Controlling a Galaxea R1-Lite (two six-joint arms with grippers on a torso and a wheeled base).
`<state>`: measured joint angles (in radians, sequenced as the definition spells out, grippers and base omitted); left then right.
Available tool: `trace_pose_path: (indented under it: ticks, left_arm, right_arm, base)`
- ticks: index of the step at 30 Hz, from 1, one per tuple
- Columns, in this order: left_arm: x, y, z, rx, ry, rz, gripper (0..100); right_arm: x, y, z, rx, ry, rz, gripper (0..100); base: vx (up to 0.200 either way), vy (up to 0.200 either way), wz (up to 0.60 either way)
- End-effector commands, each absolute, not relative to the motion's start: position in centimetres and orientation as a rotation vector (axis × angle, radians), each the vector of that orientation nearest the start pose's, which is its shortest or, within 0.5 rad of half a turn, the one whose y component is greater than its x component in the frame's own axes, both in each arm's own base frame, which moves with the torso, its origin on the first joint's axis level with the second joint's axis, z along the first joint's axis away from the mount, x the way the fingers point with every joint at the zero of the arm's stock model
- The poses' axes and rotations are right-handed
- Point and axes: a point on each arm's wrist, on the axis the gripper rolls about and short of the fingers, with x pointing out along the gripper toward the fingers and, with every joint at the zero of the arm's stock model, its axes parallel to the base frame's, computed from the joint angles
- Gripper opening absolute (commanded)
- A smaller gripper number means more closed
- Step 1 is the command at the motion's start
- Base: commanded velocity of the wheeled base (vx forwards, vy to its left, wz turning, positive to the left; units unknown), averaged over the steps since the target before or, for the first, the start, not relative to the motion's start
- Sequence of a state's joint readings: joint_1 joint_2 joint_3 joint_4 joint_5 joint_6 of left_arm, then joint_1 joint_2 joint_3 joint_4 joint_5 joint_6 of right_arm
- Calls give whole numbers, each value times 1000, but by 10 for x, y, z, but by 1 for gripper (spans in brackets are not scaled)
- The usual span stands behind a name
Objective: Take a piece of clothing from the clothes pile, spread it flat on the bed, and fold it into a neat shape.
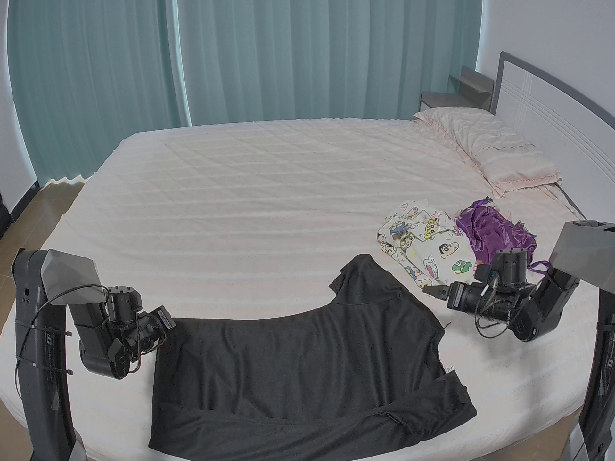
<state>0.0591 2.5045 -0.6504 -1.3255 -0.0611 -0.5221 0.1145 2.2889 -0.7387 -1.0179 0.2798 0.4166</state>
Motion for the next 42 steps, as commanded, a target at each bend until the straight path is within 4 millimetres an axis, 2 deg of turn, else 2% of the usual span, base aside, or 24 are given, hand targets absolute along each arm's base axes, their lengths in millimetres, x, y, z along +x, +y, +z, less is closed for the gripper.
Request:
trace_pose_path:
  ticks: [1, 3, 5, 7, 14, 19, 26, 40, 41, 42]
  left_arm:
    - [346, 22, -42, -613, 481, 157, 0]
    - [344, 22, -40, -614, 482, 159, 0]
    - [343, 22, -39, -614, 480, 158, 0]
    - [342, 26, -38, -617, 478, 167, 0]
    - [340, 33, -38, -622, 475, 190, 0]
    - [337, 32, -40, -623, 479, 182, 0]
    - [335, 31, -40, -622, 465, 174, 0]
    - [335, 31, -41, -624, 469, 173, 0]
    - [335, 31, -41, -624, 469, 173, 0]
    - [335, 31, -41, -624, 469, 173, 0]
  right_arm:
    - [409, 86, -5, 402, 624, 347, 100]
    - [420, 90, -13, 368, 630, 359, 100]
    - [421, 91, -15, 359, 635, 360, 100]
    - [431, 98, -28, 317, 659, 376, 100]
    - [453, 106, -43, 295, 671, 336, 100]
    - [457, 109, -51, 293, 674, 338, 100]
    - [464, 115, -47, 323, 649, 414, 100]
    - [476, 117, -62, 327, 641, 406, 100]
    - [476, 117, -62, 327, 641, 406, 0]
    - [477, 116, -61, 327, 636, 405, 0]
  base:
    - [0, 0, 0]
    - [0, 0, 0]
    - [0, 0, 0]
    - [0, 0, 0]
    - [0, 0, 0]
    - [0, 0, 0]
    - [0, 0, 0]
    - [0, 0, 0]
    - [0, 0, 0]
    - [0, 0, 0]
